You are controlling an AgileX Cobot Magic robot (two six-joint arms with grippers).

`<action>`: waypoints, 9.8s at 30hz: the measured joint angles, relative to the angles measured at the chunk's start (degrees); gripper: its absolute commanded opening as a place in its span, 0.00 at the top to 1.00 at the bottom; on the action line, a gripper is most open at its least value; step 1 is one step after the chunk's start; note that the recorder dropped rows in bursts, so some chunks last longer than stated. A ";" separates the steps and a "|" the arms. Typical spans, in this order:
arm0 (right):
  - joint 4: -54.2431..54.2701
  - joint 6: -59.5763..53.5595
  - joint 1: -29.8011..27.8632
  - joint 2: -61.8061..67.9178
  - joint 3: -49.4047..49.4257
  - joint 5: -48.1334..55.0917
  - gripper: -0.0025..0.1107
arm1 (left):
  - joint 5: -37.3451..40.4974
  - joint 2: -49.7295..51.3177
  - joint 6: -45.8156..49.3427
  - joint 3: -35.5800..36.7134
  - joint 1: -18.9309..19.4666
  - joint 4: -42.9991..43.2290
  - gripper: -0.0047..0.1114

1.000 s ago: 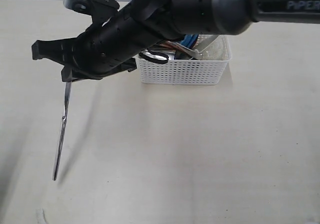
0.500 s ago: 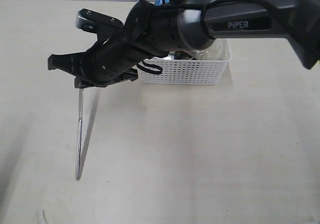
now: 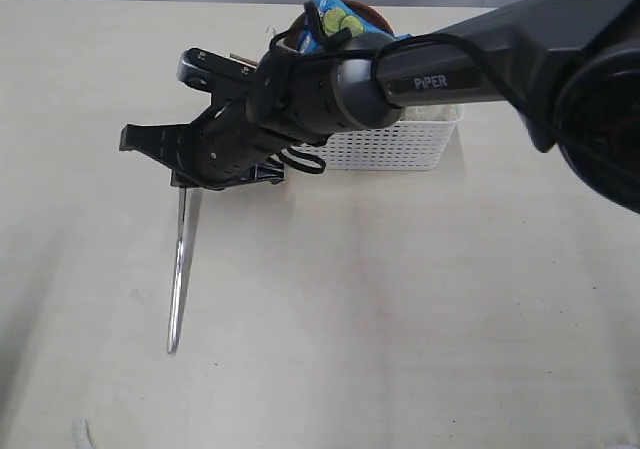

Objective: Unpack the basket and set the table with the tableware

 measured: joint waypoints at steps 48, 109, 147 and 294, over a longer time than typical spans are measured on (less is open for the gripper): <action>-40.08 20.06 12.85 -8.10 0.00 24.01 0.56 | 0.00 0.00 0.00 0.00 0.00 0.00 0.96; -44.59 49.66 6.69 4.10 -27.77 50.69 0.50 | 0.00 0.00 0.00 0.00 0.00 0.00 0.96; -81.23 23.26 -1.54 -2.66 -18.74 53.54 0.58 | 0.00 0.00 0.00 0.00 0.00 0.00 0.96; -62.58 41.18 11.44 -0.65 -6.77 37.74 0.98 | 0.00 0.00 0.00 0.00 0.00 0.00 0.96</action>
